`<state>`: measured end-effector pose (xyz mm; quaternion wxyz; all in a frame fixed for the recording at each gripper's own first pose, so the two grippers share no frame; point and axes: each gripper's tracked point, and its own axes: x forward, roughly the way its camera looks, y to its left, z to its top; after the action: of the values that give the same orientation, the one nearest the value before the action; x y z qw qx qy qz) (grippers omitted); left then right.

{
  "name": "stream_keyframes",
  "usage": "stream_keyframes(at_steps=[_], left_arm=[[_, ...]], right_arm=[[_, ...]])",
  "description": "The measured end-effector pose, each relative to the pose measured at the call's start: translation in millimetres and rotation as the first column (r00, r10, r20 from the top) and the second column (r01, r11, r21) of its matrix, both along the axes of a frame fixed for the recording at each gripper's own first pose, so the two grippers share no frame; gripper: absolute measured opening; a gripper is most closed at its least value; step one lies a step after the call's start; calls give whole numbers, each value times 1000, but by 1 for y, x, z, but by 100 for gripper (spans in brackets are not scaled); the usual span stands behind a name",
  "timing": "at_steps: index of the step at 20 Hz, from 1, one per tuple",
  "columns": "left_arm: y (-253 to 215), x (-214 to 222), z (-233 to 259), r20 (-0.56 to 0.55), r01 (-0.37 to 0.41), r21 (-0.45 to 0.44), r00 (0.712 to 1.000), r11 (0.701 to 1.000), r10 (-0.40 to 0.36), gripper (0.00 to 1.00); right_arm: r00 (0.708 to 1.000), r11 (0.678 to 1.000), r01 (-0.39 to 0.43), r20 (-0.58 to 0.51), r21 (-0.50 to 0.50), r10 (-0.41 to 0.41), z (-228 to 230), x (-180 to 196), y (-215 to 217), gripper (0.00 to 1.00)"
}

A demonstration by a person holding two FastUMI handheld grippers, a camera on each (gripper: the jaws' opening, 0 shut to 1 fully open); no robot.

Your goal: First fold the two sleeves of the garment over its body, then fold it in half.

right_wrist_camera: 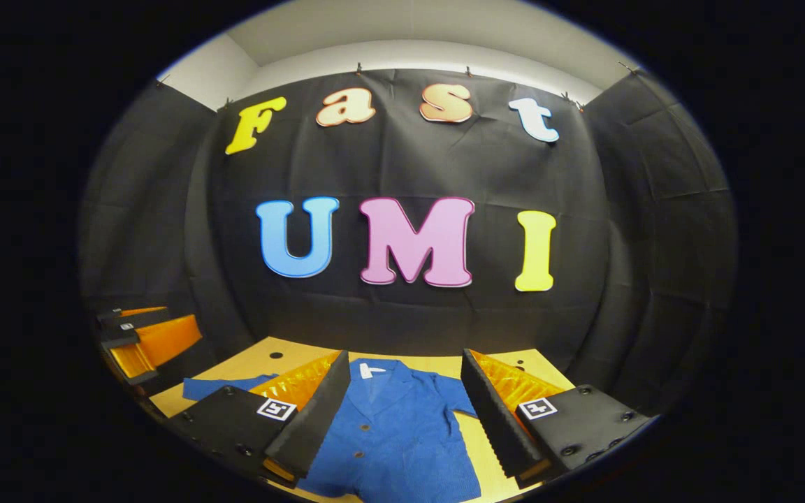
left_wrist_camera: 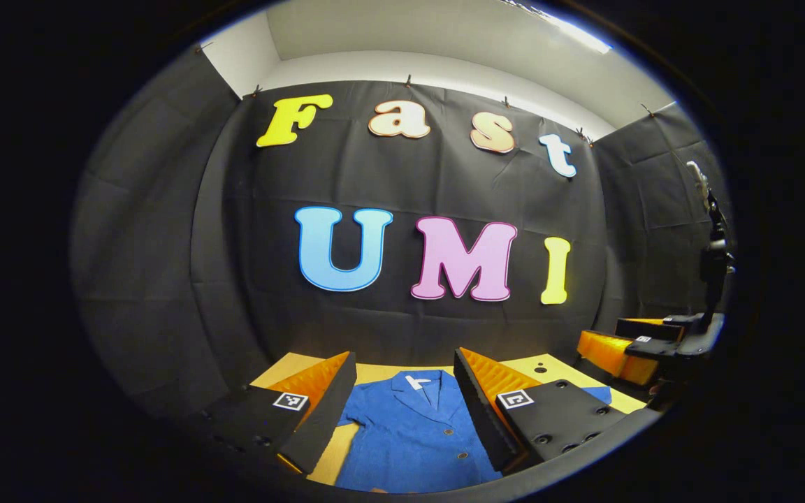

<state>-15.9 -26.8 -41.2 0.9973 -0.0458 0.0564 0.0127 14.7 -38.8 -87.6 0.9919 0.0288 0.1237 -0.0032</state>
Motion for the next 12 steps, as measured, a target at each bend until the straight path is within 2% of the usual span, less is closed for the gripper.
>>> stream_keyframes(at_steps=[1,6,7,8,12], left_arm=[[-4,2,0,-2,3,-8,1000,1000,-3,81],[-21,21,-7,-17,-3,-8,1000,1000,3,81],[-25,25,-8,-20,-4,-8,1000,1000,4,81],[-28,29,-11,-26,-8,-7,1000,1000,8,81],[-44,49,-22,-57,-30,-5,998,1000,29,81]], right_arm=[[1000,1000,7,-16,4,-7,-8,4,-4,96],[994,999,33,-100,6,-33,-51,27,-35,99],[992,999,44,-120,6,-43,-61,31,-44,95],[989,998,55,-134,7,-54,-69,35,-53,100],[978,996,93,-189,3,-91,-105,56,-91,100]])
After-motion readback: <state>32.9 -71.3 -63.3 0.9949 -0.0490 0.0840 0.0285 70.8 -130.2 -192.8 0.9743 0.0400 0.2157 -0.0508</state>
